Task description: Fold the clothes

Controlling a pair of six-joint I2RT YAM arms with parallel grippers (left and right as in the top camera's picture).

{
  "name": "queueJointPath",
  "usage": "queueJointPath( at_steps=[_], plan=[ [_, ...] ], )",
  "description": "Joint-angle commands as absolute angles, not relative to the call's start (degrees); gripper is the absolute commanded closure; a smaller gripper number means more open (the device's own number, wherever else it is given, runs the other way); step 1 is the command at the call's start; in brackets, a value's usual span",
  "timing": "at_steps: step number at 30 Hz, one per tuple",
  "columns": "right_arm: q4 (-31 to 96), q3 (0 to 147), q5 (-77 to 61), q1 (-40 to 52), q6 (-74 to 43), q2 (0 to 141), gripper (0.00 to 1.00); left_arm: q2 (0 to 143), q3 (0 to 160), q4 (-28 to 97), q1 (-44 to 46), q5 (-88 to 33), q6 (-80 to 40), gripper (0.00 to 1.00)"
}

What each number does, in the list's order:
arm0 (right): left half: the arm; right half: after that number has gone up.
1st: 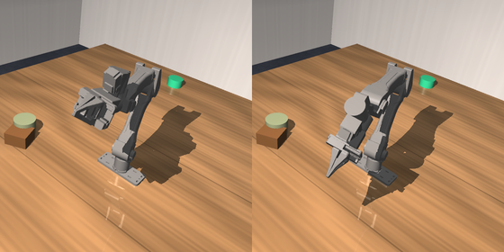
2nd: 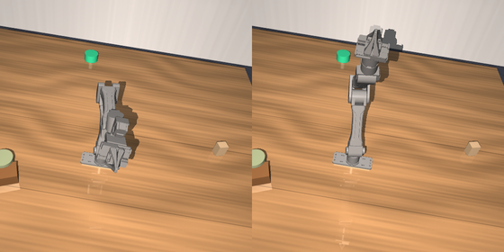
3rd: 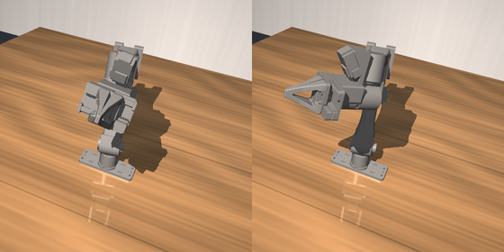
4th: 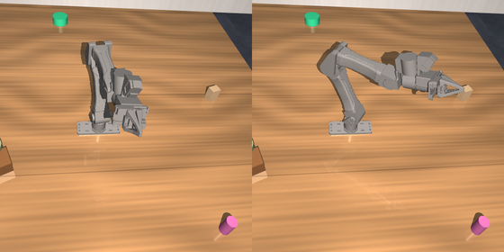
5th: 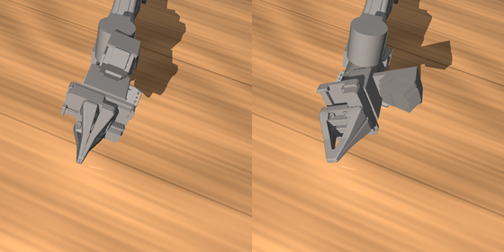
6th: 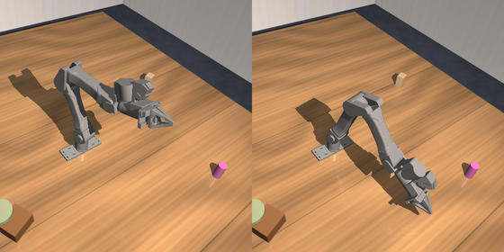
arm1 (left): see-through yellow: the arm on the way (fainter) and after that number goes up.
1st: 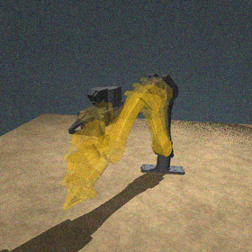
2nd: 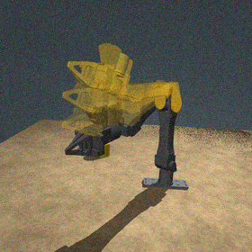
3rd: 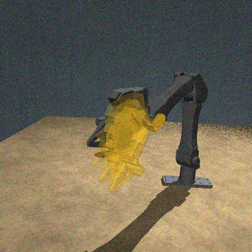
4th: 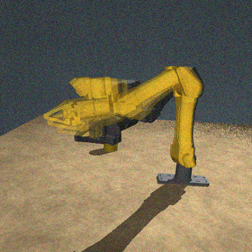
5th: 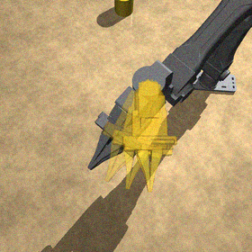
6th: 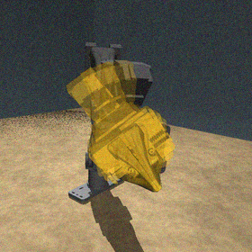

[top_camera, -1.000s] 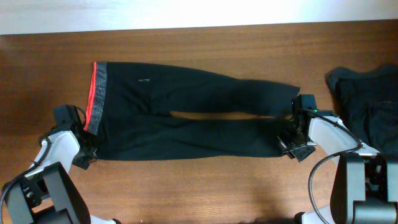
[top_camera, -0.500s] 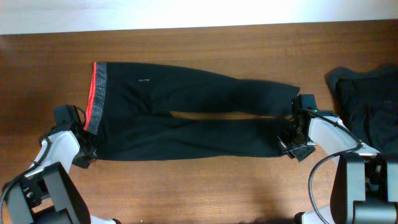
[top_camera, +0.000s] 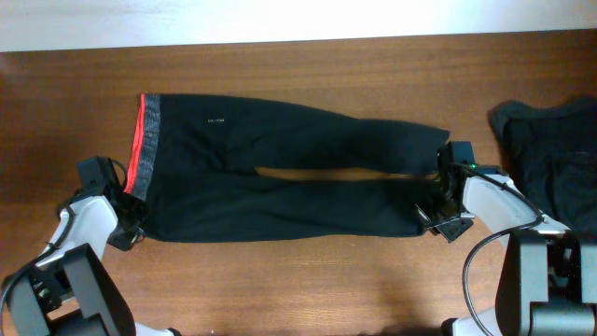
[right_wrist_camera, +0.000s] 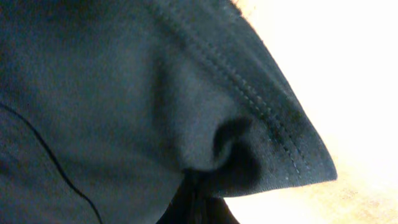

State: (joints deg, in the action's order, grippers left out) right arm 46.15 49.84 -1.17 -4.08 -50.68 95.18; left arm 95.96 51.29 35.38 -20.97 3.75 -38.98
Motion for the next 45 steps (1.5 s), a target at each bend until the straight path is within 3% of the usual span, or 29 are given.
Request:
queueJointPath(
  at_steps=[1, 17, 31, 45],
  plan=[
    [48.53, 53.28, 0.75, -4.25, -48.21, 93.95, 0.96, 93.78, 54.33, 36.07, -20.93, -6.02, -31.22, 1.0],
    [65.17, 76.27, 0.71, -4.29, -41.01, 92.6, 0.96, 79.99, 64.51, 43.55, -20.4, -7.31, -27.27, 1.0],
    [60.31, 80.2, -6.07, -13.13, -37.89, 93.17, 0.96, 80.07, 67.13, 31.97, -16.25, -6.04, -27.27, 1.0],
    [58.13, 80.51, -7.33, -13.52, -37.67, 96.18, 0.96, 85.17, 67.13, 24.56, -16.12, -4.86, -27.29, 1.0]
  ],
)
